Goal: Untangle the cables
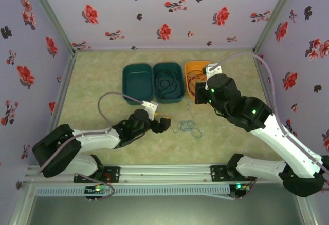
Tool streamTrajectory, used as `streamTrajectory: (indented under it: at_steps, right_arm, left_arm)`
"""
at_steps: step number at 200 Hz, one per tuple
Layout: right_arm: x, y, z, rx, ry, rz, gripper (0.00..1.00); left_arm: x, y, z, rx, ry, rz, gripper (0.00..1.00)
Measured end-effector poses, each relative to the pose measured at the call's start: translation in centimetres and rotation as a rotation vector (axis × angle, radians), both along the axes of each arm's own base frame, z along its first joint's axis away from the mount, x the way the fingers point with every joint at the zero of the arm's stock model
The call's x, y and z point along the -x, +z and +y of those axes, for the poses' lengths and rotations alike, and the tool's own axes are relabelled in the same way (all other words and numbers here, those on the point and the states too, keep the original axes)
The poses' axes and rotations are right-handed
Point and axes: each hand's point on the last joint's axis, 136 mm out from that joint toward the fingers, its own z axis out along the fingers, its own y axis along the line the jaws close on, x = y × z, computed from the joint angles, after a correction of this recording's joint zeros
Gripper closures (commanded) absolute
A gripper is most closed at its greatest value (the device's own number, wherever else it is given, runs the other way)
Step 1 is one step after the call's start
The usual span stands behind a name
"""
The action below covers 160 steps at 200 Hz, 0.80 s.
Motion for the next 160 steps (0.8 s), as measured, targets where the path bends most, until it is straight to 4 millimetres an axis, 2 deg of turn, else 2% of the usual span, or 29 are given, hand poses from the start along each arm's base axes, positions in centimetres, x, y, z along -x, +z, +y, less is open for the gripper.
streamTrajectory:
  at_steps: [23,46,86,160]
  right_arm:
    - [0.2,0.3,-0.5,-0.018,-0.011,-0.006,1.00]
    - [0.2,0.4,-0.6,-0.021,-0.014,-0.009,1.00]
    - [0.1,0.4,-0.8,-0.021,-0.022,-0.009,1.00]
    - [-0.1,0.3,-0.9,-0.020,-0.028,-0.008,1.00]
  left_arm:
    - [0.3,-0.7,-1.7,-0.029,-0.045,0.010,0.30]
    - [0.1,-2.5,-2.6,-0.061,-0.056,0.047,0.36]
    - [0.5,-4.9,-4.3,-0.080,-0.106,0.130,0.40]
    - [1.1,-6.8,-5.7,-0.080,-0.164,0.222,0.47]
